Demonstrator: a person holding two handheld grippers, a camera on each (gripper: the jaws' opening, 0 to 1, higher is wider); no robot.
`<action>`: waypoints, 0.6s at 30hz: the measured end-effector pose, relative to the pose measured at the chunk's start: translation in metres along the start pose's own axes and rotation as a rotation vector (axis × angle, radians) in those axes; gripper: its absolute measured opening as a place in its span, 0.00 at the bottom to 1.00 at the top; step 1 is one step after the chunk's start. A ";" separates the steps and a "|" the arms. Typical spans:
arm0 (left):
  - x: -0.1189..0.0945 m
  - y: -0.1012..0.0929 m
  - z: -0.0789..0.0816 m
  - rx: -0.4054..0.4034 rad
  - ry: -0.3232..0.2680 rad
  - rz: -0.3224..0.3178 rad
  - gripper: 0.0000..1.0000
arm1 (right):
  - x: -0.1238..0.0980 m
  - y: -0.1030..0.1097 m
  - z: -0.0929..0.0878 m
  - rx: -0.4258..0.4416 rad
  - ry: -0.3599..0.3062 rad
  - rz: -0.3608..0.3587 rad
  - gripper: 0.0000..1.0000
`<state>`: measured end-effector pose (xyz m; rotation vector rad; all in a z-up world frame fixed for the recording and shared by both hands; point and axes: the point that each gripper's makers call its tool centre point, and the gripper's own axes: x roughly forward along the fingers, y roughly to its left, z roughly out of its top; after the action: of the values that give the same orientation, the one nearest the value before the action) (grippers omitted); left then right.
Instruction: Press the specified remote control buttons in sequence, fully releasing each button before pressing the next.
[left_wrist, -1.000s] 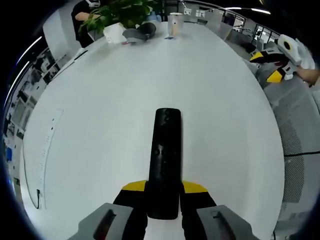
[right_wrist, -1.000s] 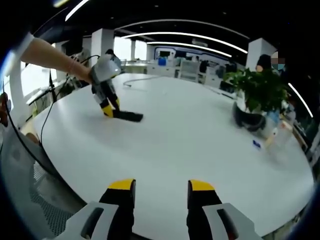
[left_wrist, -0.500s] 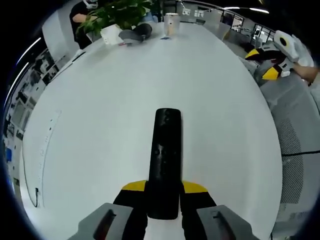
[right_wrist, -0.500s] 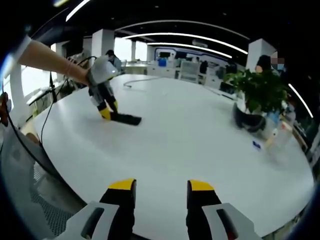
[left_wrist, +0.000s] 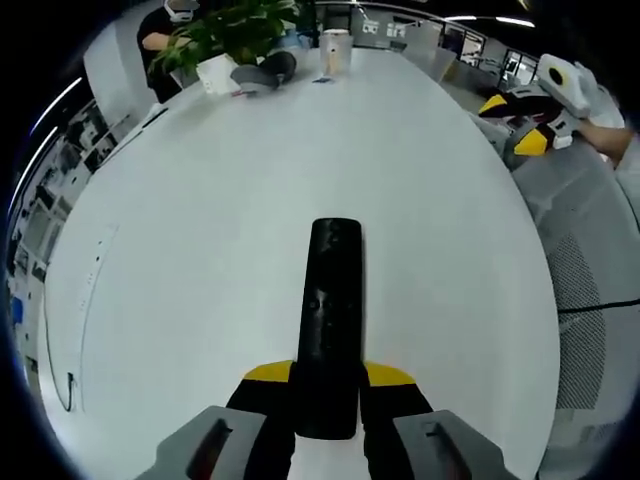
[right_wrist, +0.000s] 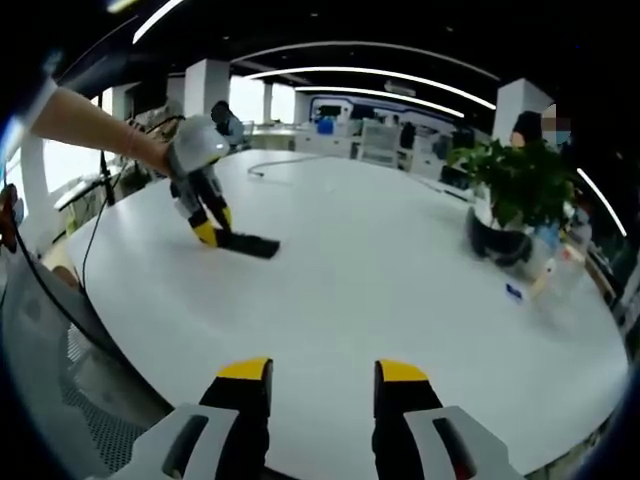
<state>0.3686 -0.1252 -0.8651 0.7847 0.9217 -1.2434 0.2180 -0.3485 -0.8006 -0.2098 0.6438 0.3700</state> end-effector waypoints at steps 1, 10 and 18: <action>0.000 -0.002 0.000 0.000 -0.002 -0.001 0.23 | 0.000 0.000 0.000 0.000 0.000 0.001 0.38; -0.001 -0.014 -0.001 0.020 0.003 -0.009 0.23 | -0.001 0.000 0.008 0.015 -0.044 0.002 0.42; -0.001 -0.022 -0.002 0.035 0.004 -0.014 0.23 | -0.001 -0.001 0.011 0.016 -0.061 -0.006 0.47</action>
<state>0.3465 -0.1264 -0.8656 0.8097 0.9129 -1.2736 0.2240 -0.3463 -0.7915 -0.1847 0.5860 0.3645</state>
